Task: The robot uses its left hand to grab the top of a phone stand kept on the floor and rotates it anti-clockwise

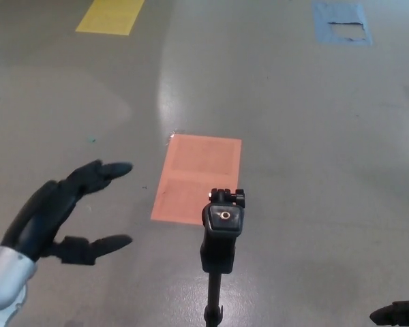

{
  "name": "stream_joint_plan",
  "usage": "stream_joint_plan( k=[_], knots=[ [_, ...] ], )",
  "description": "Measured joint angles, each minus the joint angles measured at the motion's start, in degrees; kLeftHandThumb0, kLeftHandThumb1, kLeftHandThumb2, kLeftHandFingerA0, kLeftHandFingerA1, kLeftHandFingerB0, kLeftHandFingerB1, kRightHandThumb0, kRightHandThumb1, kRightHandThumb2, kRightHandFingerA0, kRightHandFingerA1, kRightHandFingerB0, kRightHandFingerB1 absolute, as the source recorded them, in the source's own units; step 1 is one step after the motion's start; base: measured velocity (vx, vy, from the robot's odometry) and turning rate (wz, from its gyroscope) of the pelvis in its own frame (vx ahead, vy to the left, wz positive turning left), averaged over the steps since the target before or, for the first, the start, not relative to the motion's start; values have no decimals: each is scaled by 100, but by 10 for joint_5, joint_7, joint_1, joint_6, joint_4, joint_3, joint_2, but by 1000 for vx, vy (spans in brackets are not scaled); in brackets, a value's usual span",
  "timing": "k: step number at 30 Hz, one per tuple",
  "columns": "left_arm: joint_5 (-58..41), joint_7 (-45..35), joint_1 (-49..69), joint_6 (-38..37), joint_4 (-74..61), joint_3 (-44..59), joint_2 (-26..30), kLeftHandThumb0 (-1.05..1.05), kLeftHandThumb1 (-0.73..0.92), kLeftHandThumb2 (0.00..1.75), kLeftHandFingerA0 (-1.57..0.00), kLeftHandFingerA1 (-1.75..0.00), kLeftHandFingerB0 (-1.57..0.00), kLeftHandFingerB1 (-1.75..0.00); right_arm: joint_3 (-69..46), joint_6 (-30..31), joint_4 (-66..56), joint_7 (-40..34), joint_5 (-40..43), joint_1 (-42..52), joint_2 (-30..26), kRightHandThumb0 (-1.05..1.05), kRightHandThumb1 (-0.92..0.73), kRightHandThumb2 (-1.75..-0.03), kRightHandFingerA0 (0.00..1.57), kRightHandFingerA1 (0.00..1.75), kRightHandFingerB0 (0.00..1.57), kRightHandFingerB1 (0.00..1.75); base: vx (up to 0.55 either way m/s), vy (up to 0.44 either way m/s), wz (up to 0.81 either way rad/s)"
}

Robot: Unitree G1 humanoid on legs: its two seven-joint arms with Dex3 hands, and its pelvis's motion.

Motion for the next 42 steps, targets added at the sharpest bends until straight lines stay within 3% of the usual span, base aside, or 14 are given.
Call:
stream_joint_plan(
  k=[1,3,4,6,15,17,18,28,29,33,36,38,39,42],
  knots=[
    [0,-1,1,0,-7,0,0,-26,17,81,-12,-53,-15,-53,0,0,0,0,0,0,0,-51,-78,-64,57,41,27,31,0,0,0],
    [0,-4,6,0,-44,-1,0,-26,17,80,-10,-53,-14,-53,0,0,0,0,0,0,0,-51,-78,-63,56,40,28,31,0,0,0],
    [0,-6,9,0,-68,-2,0,-26,16,80,-10,-52,-14,-53,0,0,0,0,0,0,0,-57,-66,-88,49,53,25,43,0,0,0],
    [-1,-10,13,0,-105,-3,0,-27,16,79,-8,-52,-12,-52,0,0,0,0,0,-1,1,-51,-77,-63,56,41,28,31,0,0,0],
    [-9,-33,29,0,-255,-10,12,-27,14,78,-7,-52,-11,-52,0,0,0,2,-2,-3,1,-52,-77,-64,56,41,26,30,0,0,0],
    [-11,-44,33,0,-301,-15,18,-28,15,79,-7,-52,-10,-52,0,0,0,3,-2,-4,1,-57,-65,-88,49,53,24,43,0,0,0],
    [-11,-48,33,0,-313,-17,20,-56,40,53,-18,-30,-21,-37,0,0,0,3,-2,-4,1,-58,-66,-88,48,53,24,43,0,0,0],
    [-12,-100,45,0,-417,-33,54,-57,40,53,-18,-28,-21,-36,0,0,4,18,-5,-11,-2,-52,-77,-64,55,42,26,31,0,0,0],
    [-12,-103,46,0,-418,-34,55,-57,41,53,-18,-28,-21,-36,0,0,4,19,-5,-11,-2,-57,-65,-89,50,54,25,44,0,0,0],
    [-9,-113,43,-1,-413,-42,54,-61,37,64,-14,-34,-17,-40,0,1,4,22,-7,-11,-2,-57,-65,-88,49,53,25,43,0,0,0],
    [-5,-116,37,0,-405,-49,51,-56,41,53,-17,-29,-21,-36,0,1,4,22,-9,-11,-2,-58,-66,-88,48,52,24,43,0,0,0],
    [-2,-118,33,0,-400,-53,49,-28,15,79,-7,-52,-10,-51,0,1,4,23,-11,-11,-2,-52,-78,-64,55,41,26,31,0,0,0],
    [0,-118,30,0,-398,-56,47,-27,15,79,-9,-52,-12,-51,0,1,4,23,-11,-11,-2,-57,-66,-89,48,52,24,43,0,0,0],
    [10,-119,18,0,-383,-67,35,-26,15,79,-11,-53,-13,-52,0,1,4,24,-12,-12,-2,-50,-77,-63,55,40,28,31,0,0,0]
  ],
)
